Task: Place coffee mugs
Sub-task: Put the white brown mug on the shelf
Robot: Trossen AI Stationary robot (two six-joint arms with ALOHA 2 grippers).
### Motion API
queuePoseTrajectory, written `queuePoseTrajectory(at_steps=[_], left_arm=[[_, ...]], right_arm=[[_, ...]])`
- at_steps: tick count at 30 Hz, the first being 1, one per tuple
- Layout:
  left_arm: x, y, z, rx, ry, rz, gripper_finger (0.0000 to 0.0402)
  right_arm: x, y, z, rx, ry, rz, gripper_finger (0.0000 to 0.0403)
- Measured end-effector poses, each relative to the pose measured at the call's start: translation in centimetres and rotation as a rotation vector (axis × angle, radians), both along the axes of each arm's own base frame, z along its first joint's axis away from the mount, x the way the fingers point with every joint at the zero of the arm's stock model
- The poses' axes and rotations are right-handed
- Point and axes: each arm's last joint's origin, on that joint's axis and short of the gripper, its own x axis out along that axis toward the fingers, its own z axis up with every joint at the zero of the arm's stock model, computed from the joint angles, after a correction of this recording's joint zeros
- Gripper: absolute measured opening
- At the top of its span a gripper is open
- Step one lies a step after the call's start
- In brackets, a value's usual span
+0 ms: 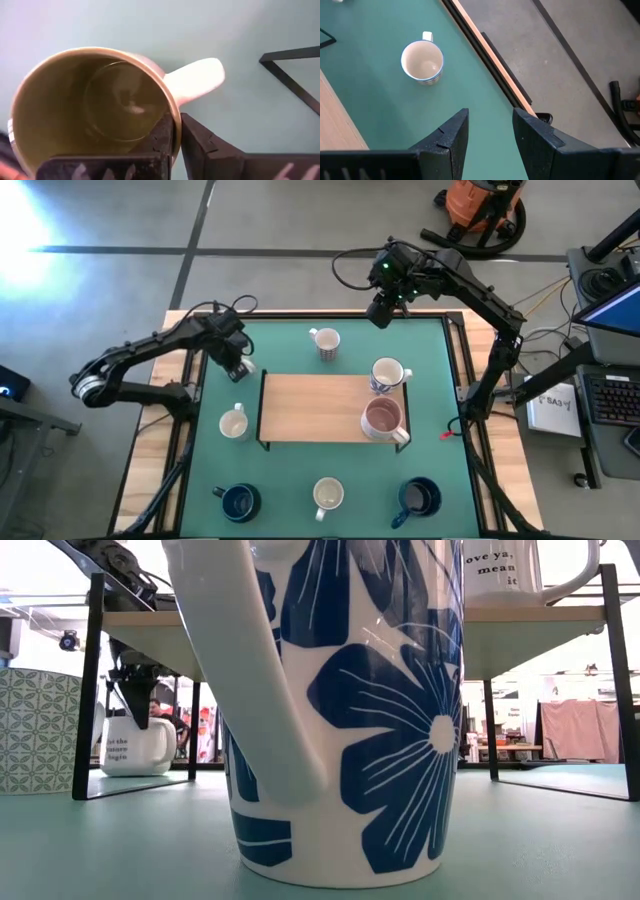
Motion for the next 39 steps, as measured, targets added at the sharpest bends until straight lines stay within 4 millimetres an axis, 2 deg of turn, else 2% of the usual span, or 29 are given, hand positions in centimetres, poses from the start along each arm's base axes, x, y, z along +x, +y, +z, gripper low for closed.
queuePoseTrajectory(at_steps=[3,13,19,25,31,39], left_arm=[[0.1,0.2,1.8,0.045,0.007,0.018,0.0004],[1.0,1.0,10.8,0.22,-0.144,0.054,0.0003],[2.0,0.0,13.9,0.255,-0.214,0.011,0.0002],[4.4,-2.6,14.8,0.245,-0.257,-0.153,0.0002],[6.8,-5.5,14.8,0.242,-0.316,-0.32,0.0002],[8.9,-8.5,14.1,0.222,-0.313,-0.488,0.0002]], right_arm=[[0.0,0.0,0.0,0.001,0.0,-0.001,0.0141],[-0.1,0.0,-0.1,0.009,0.007,-0.007,0.0141],[-0.2,0.1,-0.2,0.021,0.029,-0.007,0.0141],[-0.4,0.2,-0.4,0.032,0.051,-0.007,0.0141],[-0.4,0.2,-0.4,0.027,0.057,0.004,0.0141],[-0.4,0.2,-0.4,0.021,0.064,0.018,0.0141]])
